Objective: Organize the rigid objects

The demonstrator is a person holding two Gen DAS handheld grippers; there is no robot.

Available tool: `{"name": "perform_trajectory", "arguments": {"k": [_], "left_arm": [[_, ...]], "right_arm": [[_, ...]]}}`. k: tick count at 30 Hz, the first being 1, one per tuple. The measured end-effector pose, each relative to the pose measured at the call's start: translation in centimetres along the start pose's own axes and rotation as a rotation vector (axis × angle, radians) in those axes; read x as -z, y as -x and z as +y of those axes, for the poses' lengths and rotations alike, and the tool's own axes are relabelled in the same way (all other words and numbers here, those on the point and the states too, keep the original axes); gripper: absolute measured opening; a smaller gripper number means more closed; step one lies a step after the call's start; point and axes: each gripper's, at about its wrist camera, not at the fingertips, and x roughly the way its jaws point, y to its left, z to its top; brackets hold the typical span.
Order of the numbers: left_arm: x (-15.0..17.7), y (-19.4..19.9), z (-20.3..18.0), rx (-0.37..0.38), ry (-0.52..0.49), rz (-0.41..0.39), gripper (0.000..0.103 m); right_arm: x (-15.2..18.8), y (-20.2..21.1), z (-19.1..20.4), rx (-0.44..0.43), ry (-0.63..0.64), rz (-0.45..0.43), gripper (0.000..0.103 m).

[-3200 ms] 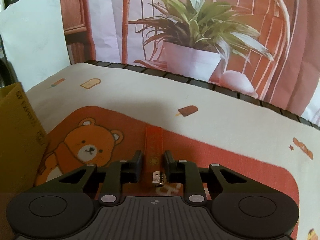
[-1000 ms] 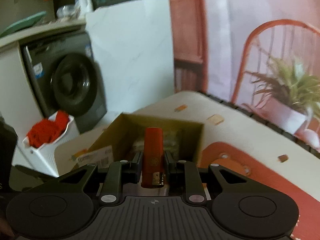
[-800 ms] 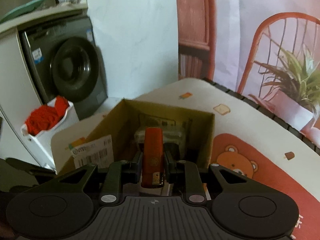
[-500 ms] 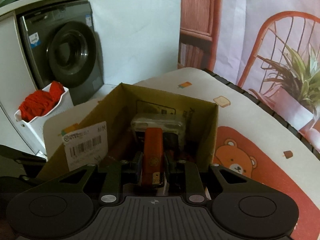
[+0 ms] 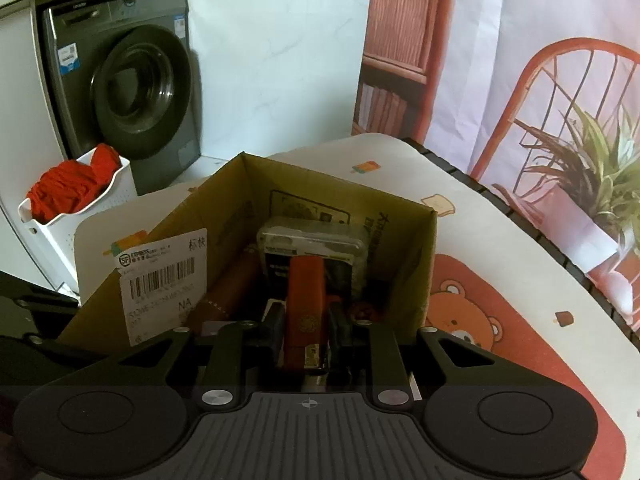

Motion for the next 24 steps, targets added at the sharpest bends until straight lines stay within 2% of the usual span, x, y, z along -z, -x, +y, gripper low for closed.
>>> {"name": "perform_trajectory", "arguments": {"k": [8, 17, 21, 23, 24], "left_arm": [[0.0, 0.0, 0.0, 0.001, 0.0, 0.001, 0.028], [-0.1, 0.0, -0.2, -0.01, -0.016, 0.002, 0.032], [-0.2, 0.2, -0.4, -0.012, -0.02, -0.005, 0.039], [-0.3, 0.5, -0.5, -0.013, -0.023, -0.013, 0.045], [-0.4, 0.5, -0.6, -0.012, -0.025, -0.018, 0.047]], "right_arm": [[-0.1, 0.1, -0.2, -0.011, -0.024, 0.0, 0.022], [-0.5, 2.8, -1.3, 0.001, -0.092, -0.114, 0.041], [-0.5, 4.5, -2.3, 0.035, -0.142, -0.168, 0.067], [-0.3, 5.2, -2.9, 0.053, -0.168, -0.186, 0.072], [-0.2, 5.5, -3.2, 0.062, -0.181, -0.191, 0.079]]}}
